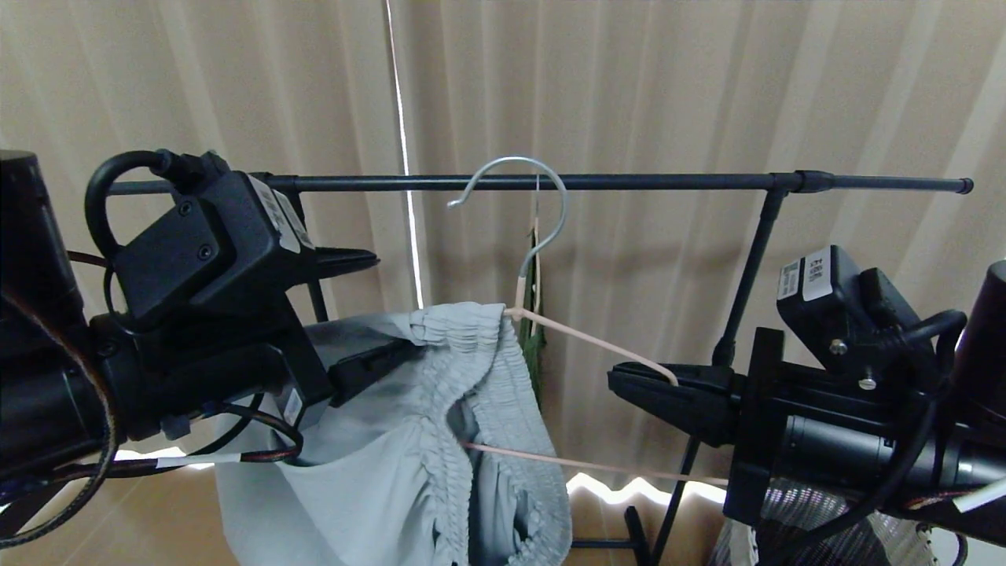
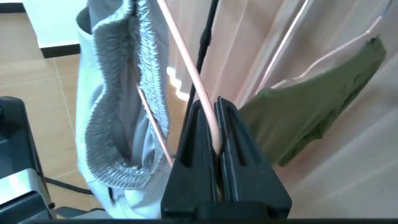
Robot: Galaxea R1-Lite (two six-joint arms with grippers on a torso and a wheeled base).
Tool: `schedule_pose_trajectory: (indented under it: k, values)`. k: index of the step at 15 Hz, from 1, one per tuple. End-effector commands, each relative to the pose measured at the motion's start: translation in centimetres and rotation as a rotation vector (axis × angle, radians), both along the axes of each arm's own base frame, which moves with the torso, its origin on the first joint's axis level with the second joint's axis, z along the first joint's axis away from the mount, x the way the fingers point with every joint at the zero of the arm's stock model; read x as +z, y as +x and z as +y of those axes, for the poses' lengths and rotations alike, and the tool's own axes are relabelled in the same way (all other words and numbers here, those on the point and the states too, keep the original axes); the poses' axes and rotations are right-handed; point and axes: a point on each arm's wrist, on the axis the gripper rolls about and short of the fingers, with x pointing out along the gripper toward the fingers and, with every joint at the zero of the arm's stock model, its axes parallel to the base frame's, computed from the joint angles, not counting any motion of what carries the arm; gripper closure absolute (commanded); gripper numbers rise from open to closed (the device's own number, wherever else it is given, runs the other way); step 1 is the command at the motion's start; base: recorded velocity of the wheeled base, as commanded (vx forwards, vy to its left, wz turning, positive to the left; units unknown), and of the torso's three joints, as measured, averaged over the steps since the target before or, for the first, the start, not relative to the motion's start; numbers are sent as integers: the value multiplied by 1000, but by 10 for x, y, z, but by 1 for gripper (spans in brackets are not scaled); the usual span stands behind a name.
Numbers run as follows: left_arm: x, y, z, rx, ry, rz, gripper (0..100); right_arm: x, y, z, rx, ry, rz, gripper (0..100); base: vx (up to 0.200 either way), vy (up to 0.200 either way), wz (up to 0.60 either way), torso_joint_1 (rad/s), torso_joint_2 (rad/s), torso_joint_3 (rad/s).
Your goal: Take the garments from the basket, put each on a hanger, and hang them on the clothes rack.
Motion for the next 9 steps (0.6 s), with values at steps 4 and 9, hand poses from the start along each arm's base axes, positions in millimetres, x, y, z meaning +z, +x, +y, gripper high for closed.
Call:
schedule_pose_trajectory:
  k: [4, 9]
  values:
    - [-6, -1, 1, 2, 11, 15, 100, 3, 0, 1, 9, 22, -21, 100, 0, 0, 0, 0, 0, 0]
    - [-14, -4, 3, 8, -16, -15, 100, 2, 0, 0, 4, 18, -23, 0, 0, 0, 0, 0, 0, 0]
